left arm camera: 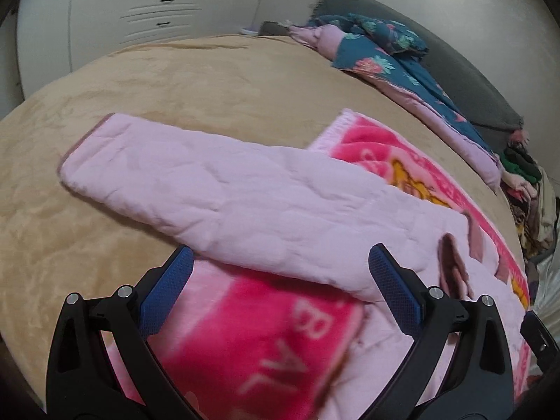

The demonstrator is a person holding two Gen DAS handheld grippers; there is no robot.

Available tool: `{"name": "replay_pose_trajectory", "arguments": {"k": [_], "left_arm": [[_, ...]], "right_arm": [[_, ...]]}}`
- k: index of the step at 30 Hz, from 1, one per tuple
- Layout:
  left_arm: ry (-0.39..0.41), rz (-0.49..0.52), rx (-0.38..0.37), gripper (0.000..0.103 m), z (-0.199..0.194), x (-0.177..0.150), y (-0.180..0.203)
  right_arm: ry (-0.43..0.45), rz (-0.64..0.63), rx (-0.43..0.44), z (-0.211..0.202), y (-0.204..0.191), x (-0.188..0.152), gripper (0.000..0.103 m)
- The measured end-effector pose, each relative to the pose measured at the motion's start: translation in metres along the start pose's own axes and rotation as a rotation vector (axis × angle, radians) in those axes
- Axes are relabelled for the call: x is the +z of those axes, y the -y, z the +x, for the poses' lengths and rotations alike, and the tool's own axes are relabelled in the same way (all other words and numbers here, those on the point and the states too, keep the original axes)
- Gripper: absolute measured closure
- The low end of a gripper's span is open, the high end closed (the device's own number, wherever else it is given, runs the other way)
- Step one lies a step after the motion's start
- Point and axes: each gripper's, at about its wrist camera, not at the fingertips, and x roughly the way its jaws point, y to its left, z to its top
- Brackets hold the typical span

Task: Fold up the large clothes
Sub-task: 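Move the left tool to the other sleeve cuff and grasp it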

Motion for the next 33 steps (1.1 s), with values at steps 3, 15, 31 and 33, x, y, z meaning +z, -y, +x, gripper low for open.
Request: {"name": "replay_pose_trajectory", "arguments": {"k": [3, 15, 31, 33], "left_arm": [[-0.004, -0.013, 0.024, 0.009, 0.003, 0.002, -0.014], [-0.008, -0.061, 0.085, 0.009, 0.019, 0.014, -0.072], [-0.048, -0.138, 0.121, 0.009, 0.053, 0.014, -0.117], [-0.056, -0.162, 0.114, 0.009, 0.058, 0.016, -0.123]], "right_arm": [[-0.008, -0.02, 0.008, 0.007, -0.014, 0.001, 0.005], [-0.054, -0.087, 0.055, 0.043, -0.064, -0.002, 0.005], [-0.098, -0.141, 0.076, 0.081, -0.097, -0.011, 0.005], [-0.099, -0.14, 0.074, 0.084, -0.097, -0.01, 0.005]]}}
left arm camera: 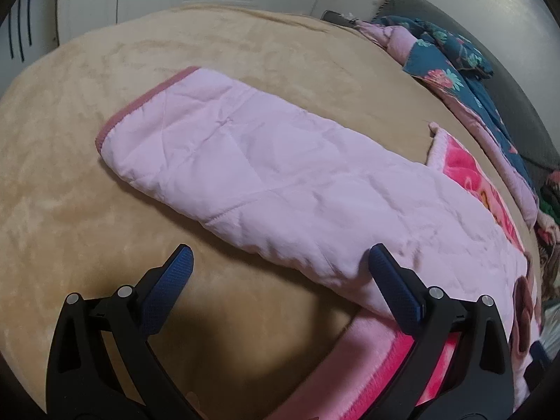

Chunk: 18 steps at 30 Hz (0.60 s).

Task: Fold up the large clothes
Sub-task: 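Move the left tool to the other sleeve cuff and grasp it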

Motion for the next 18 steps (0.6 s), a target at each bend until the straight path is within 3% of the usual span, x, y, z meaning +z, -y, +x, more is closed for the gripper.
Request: {"name": "replay_pose_trajectory", "arguments": {"k": [13, 18], "left_arm": [[0.027, -0.181, -0.053, 0.009, 0.021, 0.025, -0.04], [0.055, -0.194, -0.076, 0.013, 0.023, 0.035, -0.051]], "right_arm": [[0.003, 0.027, -0.007, 0.004, 0.007, 0.0, 0.005], [0.022, 0.046, -0.014, -0.006, 0.015, -0.001, 0.005]]}}
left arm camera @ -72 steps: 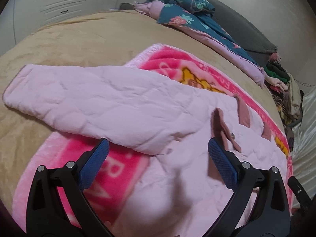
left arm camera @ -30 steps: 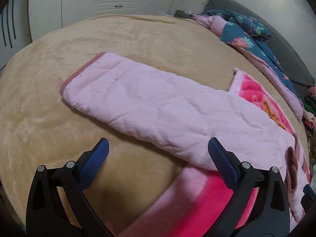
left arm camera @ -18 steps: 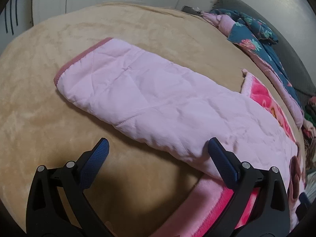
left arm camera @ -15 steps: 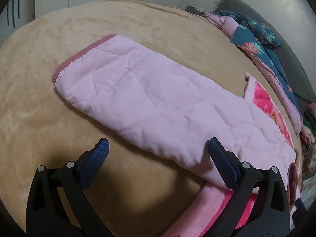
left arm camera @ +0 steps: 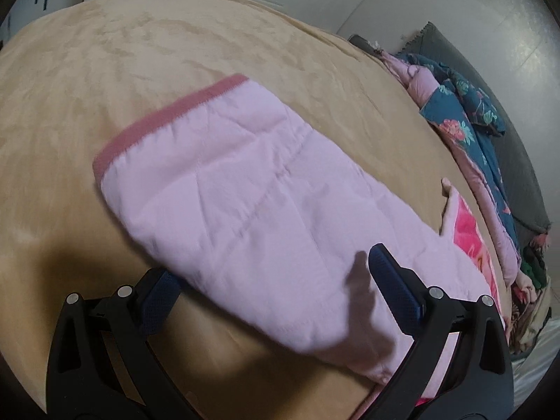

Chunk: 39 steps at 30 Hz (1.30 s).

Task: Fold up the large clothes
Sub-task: 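Move the left tool to the other sleeve cuff and grasp it, then lift the sleeve with the left tool, fold it across the body, release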

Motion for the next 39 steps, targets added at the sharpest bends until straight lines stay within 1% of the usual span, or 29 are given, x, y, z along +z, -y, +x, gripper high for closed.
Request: {"name": "replay_pose_trajectory", "arguments": {"k": [1, 2, 3, 5, 6, 9, 13, 17, 22, 26, 30, 36, 39], "left_arm": [[0.011, -0.002, -0.005, 0.02, -0.001, 0.003, -0.002], [0.022, 0.001, 0.005, 0.044, -0.003, 0.004, -0.003], [0.043, 0.002, 0.015, 0.064, -0.006, 0.004, -0.005], [0.077, 0.009, -0.001, 0.079, -0.015, 0.007, -0.005], [0.092, 0.017, -0.015, 0.083, -0.02, 0.009, -0.003], [0.157, 0.059, -0.048, 0.087, -0.047, 0.012, 0.011], [0.21, 0.088, -0.106, 0.089, -0.085, 0.013, 0.03], [0.26, 0.148, -0.162, 0.091, -0.13, 0.0, 0.063], [0.287, 0.267, -0.183, 0.096, -0.17, -0.019, 0.115], [0.29, 0.318, -0.203, 0.098, -0.193, -0.034, 0.147], [0.306, 0.367, -0.219, 0.098, -0.214, -0.048, 0.176], [0.329, 0.437, -0.263, 0.098, -0.25, -0.071, 0.218], [0.339, 0.466, -0.279, 0.098, -0.26, -0.082, 0.234]], "right_arm": [[0.004, -0.001, -0.006, -0.003, 0.001, 0.0, 0.005], [0.008, -0.001, -0.012, -0.005, 0.003, 0.0, 0.005], [0.011, 0.0, -0.016, -0.007, 0.005, 0.0, 0.005], [0.02, 0.015, -0.019, -0.014, 0.009, -0.001, 0.006], [0.023, 0.021, -0.017, -0.017, 0.011, -0.002, 0.006], [0.04, 0.047, -0.018, -0.031, 0.019, -0.006, 0.006], [0.055, 0.084, -0.039, -0.055, 0.036, -0.015, 0.006], [0.078, 0.112, -0.088, -0.083, 0.058, -0.025, 0.006], [0.122, 0.135, -0.138, -0.118, 0.077, -0.042, 0.006], [0.15, 0.148, -0.16, -0.144, 0.091, -0.055, 0.006], [0.166, 0.164, -0.166, -0.164, 0.104, -0.066, 0.006], [0.198, 0.196, -0.166, -0.192, 0.126, -0.081, 0.006], [0.213, 0.215, -0.162, -0.205, 0.139, -0.088, 0.006]]}}
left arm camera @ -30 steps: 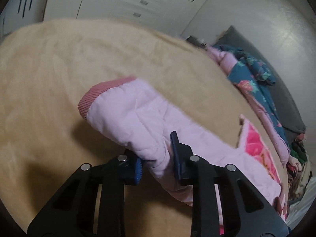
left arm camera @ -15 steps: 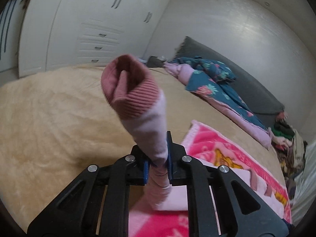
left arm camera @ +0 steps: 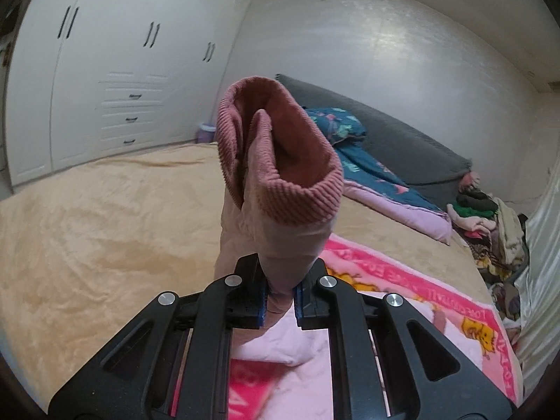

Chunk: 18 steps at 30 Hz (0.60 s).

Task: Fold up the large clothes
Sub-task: 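Lift the sleeve with the left tool, fold it across the body, release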

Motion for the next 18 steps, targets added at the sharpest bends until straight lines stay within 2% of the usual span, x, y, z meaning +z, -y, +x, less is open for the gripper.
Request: {"name": "replay_pose_trajectory", "arguments": {"k": [8, 18], "left_arm": [[0.012, 0.044, -0.056, 0.098, -0.014, -0.012, 0.052], [-0.025, 0.137, -0.121, 0.099, -0.01, -0.042, 0.12]], "right_arm": [[0.007, 0.059, 0.034, -0.017, 0.039, -0.006, 0.006], [0.017, 0.099, 0.031, -0.029, 0.078, -0.008, 0.006]]}}
